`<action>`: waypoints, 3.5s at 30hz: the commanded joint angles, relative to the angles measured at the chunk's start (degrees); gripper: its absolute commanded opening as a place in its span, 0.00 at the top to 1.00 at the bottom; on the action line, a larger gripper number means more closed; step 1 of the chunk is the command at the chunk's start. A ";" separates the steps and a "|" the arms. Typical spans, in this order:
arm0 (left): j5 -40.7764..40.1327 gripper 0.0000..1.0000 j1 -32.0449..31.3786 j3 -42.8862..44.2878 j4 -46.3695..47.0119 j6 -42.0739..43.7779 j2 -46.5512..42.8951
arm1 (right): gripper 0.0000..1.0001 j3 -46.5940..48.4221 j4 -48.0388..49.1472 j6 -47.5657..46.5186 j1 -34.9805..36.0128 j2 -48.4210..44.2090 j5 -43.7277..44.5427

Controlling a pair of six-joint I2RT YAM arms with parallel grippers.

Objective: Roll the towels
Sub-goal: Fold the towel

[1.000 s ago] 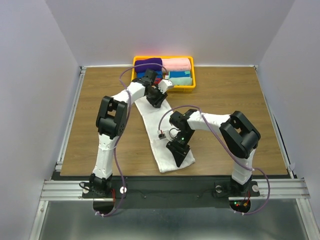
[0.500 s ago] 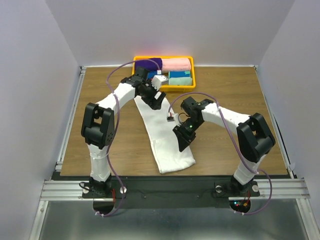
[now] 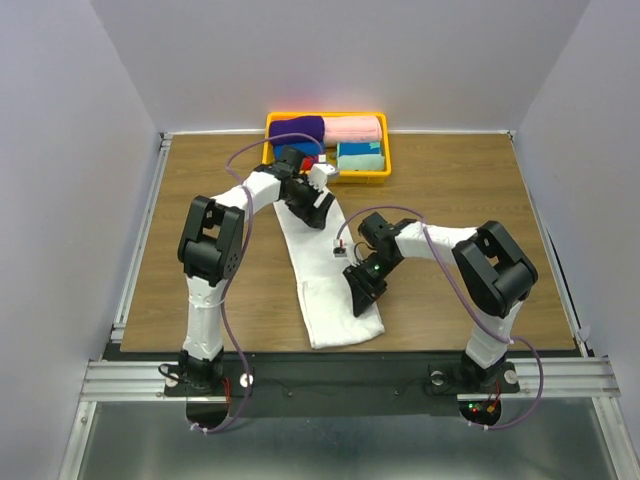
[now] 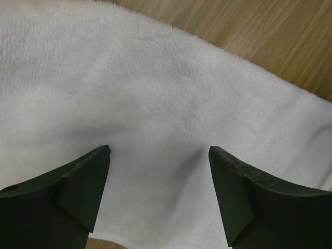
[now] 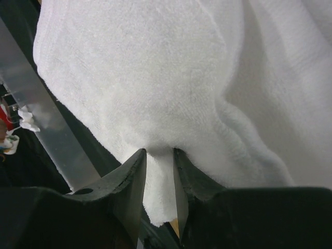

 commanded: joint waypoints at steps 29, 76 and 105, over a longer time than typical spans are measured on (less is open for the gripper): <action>4.41 0.01 5.29 12.72 2.99 -1.04 -18.37 | 0.59 -1.89 6.99 1.87 4.60 -10.69 1.87; -17.77 0.44 -50.25 -66.41 15.31 30.43 -60.46 | 0.61 0.49 1.36 -0.50 0.47 5.47 -3.06; 5.07 1.00 -29.98 -45.25 0.55 25.77 -51.85 | 0.60 10.42 -3.39 -2.61 -5.69 1.06 -3.32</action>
